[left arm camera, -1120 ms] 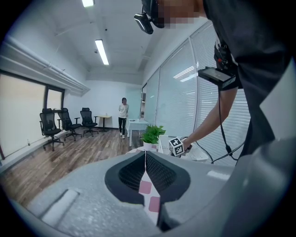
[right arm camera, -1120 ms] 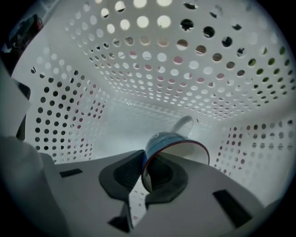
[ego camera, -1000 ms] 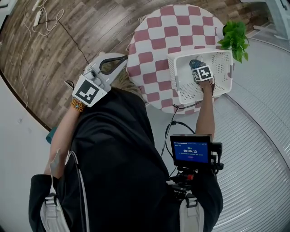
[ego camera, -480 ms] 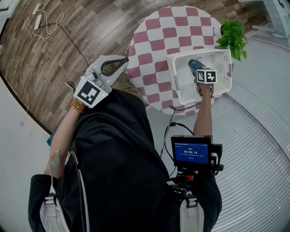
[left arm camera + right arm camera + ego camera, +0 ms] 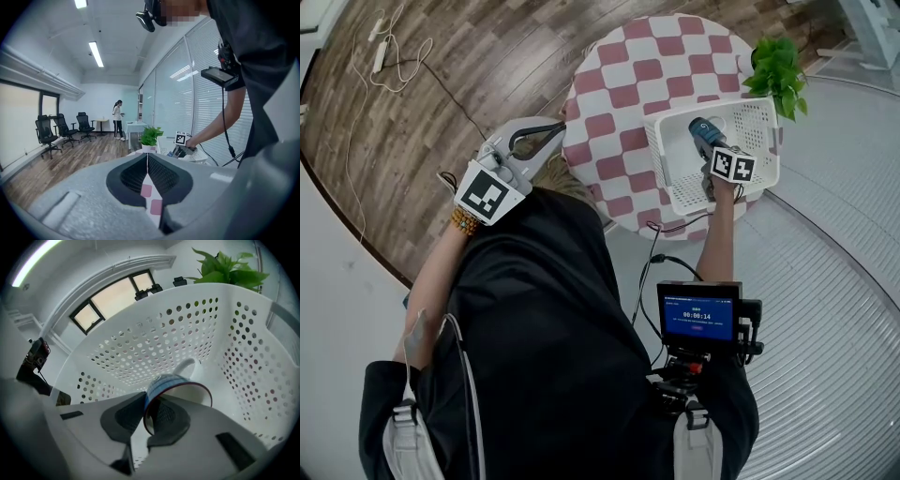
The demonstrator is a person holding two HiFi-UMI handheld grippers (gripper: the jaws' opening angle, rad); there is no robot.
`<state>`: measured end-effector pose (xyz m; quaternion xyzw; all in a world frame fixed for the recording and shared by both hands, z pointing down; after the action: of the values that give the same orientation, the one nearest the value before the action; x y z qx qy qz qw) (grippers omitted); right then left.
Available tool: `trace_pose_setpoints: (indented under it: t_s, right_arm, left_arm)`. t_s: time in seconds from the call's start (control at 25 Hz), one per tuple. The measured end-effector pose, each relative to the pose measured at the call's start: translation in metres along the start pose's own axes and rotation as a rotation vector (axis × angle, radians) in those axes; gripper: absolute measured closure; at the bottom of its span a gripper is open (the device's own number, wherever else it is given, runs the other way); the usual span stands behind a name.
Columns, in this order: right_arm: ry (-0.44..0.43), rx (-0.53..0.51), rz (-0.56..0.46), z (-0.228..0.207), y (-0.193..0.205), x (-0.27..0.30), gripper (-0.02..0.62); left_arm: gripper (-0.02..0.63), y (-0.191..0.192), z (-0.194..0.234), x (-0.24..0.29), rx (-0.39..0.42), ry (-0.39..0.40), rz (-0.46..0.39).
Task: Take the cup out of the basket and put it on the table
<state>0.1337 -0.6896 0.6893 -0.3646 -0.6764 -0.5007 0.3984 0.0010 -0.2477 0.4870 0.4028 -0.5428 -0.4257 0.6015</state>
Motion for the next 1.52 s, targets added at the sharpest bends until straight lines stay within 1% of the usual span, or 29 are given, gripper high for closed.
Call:
trace_pose_setpoints:
  t_s: [0.16,0.52,0.88,1.04,1.24,1.36,1.52]
  right_arm:
    - [-0.014,0.028,-0.082,0.01,-0.005,-0.017,0.565]
    - [-0.067,0.132,-0.284,0.028,-0.012,-0.054,0.563]
    - [-0.097,0.18,-0.431,0.047,-0.021,-0.084,0.565]
    - [-0.086,0.182,-0.501,0.059,-0.024,-0.098,0.565]
    - [-0.108,0.257,-0.616,0.074,-0.022,-0.12,0.565]
    - [-0.125,0.285,-0.672,0.086,-0.021,-0.132,0.563]
    - [-0.116,0.313,-0.753,0.104,-0.022,-0.152,0.564]
  left_arm:
    - [0.601,-0.002,-0.001,0.0,0.009,0.007,0.0]
    - [0.601,-0.005,-0.002,0.006,0.036,0.038,0.002]
    - [0.601,-0.012,0.0,0.015,0.058,0.078,0.007]
    - [0.601,-0.014,0.002,0.017,0.066,0.09,0.002]
    - [0.601,-0.018,0.005,0.024,0.068,0.106,-0.01]
    - [0.601,-0.023,0.008,0.03,0.083,0.133,-0.033]
    - [0.601,-0.032,0.014,0.038,0.116,0.202,-0.061]
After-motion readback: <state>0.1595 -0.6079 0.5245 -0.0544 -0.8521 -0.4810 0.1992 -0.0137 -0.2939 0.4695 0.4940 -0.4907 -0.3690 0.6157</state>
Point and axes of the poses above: the fingertips, and each gripper's own axes: x forward along the fingers, z to its left, y out of its underside, the point moved 10 cm from there along -x, backward along the fingers, and after that the axes turned 12 degrees about y, right-handed, at the moved point
